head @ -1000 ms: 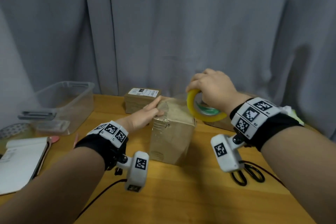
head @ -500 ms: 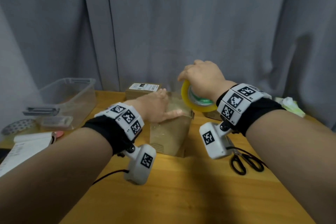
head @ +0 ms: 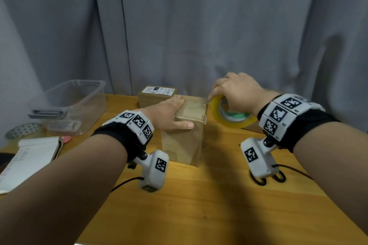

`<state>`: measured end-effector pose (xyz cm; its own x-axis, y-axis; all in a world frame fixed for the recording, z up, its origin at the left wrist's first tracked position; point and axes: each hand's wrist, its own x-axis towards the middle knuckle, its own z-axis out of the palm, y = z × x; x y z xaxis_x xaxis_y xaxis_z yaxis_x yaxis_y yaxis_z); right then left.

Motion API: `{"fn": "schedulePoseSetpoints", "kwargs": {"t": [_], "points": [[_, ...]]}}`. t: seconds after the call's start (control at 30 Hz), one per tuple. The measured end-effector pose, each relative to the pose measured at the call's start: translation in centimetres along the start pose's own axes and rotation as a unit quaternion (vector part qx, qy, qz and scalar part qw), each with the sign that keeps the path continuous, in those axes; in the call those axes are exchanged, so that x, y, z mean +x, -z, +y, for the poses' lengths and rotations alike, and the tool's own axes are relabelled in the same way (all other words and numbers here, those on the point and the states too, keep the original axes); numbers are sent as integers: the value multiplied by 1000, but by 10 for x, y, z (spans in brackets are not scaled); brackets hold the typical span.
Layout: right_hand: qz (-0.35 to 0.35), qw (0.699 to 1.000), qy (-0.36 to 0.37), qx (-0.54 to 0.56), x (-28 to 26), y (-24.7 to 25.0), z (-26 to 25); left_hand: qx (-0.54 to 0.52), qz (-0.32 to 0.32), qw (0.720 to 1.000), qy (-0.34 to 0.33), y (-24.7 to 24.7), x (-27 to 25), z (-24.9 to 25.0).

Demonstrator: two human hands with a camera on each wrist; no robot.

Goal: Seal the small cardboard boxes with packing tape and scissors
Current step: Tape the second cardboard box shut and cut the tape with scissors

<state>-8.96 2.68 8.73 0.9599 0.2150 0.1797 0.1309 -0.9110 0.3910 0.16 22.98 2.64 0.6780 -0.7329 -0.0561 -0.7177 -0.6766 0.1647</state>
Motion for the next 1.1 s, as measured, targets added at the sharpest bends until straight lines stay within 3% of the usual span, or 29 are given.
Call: {"fn": "schedulePoseSetpoints", "kwargs": {"t": [0.2,0.47,0.73,0.8,0.93,1.03,1.1], "points": [[8,996,-45,72,-15,-41,-10,2,-7,1000,14,1,-2,4],[-2,994,-42,101,-11,-34,-3,-1,-14,1000,9,5,-9,9],[15,983,-95,159,-24,-59,-17,42,-96,992,66,8,11,43],[29,981,-98,166,-21,-53,-15,20,-63,996,67,7,11,53],[110,971,-105,184,-16,-27,-1,-141,44,986,78,-2,10,48],[169,956,-133,202,-11,-13,8,-338,73,933,94,-17,10,36],[170,948,-166,211,-9,-13,6,-449,29,887,103,-35,3,32]]}}
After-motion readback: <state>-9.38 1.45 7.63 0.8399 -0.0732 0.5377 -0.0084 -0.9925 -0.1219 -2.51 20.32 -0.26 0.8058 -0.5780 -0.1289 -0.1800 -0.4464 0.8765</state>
